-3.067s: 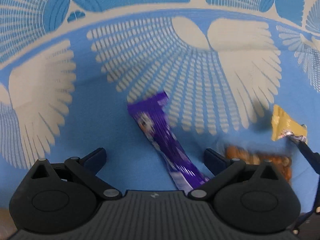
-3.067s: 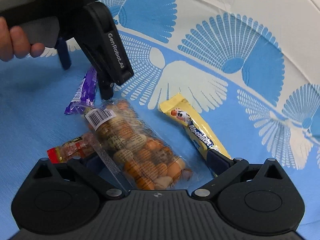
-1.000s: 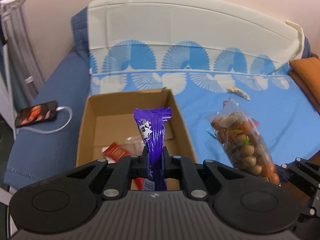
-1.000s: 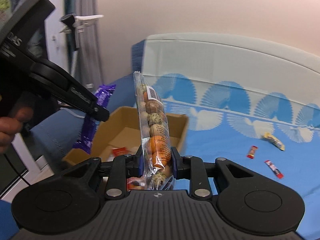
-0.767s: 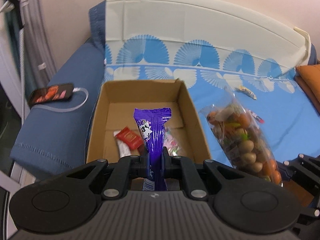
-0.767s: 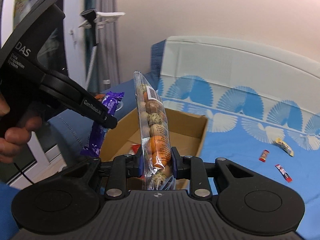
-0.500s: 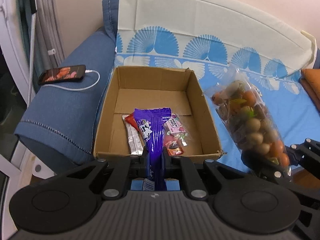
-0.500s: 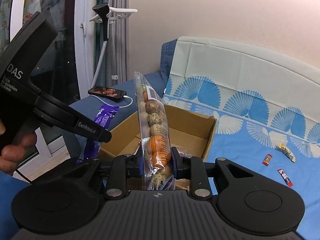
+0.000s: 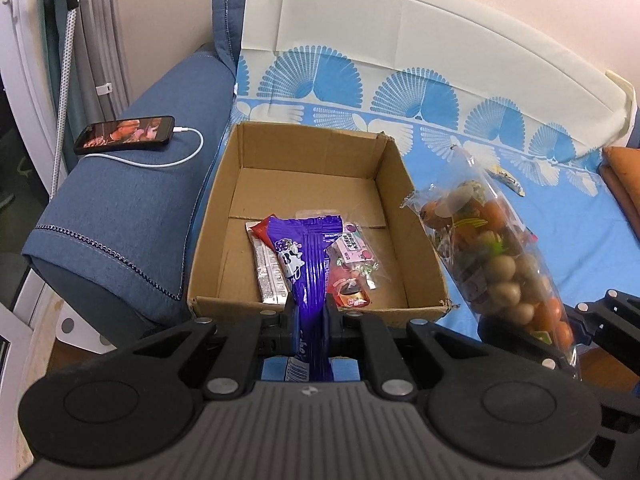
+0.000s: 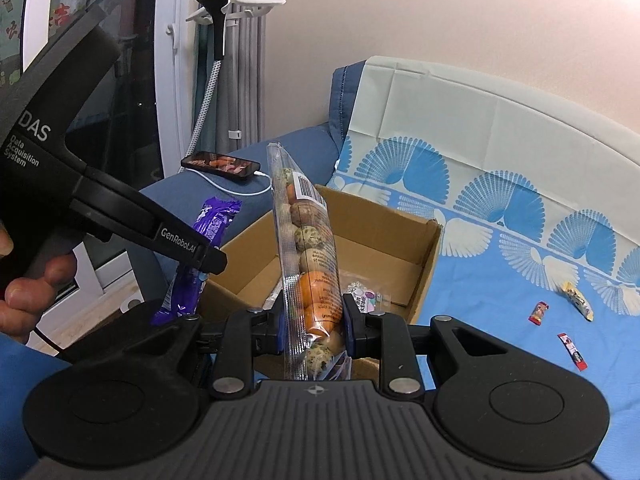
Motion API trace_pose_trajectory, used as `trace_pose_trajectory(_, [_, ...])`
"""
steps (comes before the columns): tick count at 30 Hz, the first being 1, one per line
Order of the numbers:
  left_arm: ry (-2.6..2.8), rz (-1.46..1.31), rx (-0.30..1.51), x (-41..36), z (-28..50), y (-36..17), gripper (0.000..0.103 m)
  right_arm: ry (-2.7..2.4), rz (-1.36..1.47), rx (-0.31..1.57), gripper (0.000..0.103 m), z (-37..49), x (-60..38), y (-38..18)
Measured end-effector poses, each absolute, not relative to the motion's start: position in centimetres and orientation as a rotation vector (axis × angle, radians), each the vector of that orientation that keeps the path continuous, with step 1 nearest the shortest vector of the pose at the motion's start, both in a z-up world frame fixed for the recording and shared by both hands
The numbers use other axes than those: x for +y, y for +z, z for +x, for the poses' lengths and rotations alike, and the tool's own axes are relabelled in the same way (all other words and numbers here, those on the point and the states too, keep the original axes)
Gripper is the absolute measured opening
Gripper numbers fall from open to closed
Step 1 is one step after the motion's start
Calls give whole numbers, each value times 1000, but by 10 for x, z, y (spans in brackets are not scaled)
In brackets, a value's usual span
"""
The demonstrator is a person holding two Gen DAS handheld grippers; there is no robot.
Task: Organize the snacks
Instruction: 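Carry the purple candy bar and clear nut bag over the box with both tools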
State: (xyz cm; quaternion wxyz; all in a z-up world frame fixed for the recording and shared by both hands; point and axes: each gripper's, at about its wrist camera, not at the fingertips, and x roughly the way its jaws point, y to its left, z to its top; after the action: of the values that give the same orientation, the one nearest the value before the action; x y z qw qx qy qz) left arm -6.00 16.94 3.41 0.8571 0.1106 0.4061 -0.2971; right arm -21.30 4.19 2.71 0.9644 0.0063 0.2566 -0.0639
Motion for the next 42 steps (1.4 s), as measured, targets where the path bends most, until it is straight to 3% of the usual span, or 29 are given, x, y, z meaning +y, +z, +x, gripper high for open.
trace_pose_trajectory(42, [-600,203,920,158,-36,16,11,-142,59,599,27,-185,36,14])
